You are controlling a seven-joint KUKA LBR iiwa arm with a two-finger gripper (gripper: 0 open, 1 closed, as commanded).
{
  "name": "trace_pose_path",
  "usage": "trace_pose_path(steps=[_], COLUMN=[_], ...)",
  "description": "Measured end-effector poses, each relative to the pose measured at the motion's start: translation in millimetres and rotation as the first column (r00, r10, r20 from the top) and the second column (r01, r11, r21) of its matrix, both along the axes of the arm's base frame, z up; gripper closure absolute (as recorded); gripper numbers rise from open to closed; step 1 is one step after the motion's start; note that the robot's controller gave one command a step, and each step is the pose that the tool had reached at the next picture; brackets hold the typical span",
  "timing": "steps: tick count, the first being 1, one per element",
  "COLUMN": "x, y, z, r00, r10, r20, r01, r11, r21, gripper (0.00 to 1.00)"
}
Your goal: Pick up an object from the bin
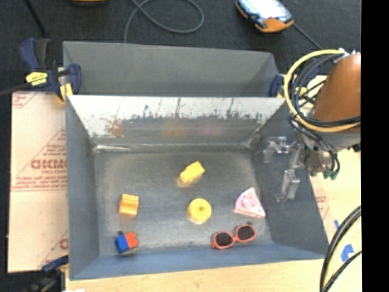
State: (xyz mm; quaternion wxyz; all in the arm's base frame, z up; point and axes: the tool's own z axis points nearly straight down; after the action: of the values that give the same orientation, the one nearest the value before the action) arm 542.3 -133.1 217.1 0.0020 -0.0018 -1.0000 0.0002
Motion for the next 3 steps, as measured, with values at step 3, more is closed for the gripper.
trace_pose_path(steps=[3], x=[17.6], y=[61.3], z=[-67.4], r00=[0.980], r10=[0.199], r20=[0.003], r01=[-0.199], r11=[0.980], r21=[0.001], gripper=[0.00])
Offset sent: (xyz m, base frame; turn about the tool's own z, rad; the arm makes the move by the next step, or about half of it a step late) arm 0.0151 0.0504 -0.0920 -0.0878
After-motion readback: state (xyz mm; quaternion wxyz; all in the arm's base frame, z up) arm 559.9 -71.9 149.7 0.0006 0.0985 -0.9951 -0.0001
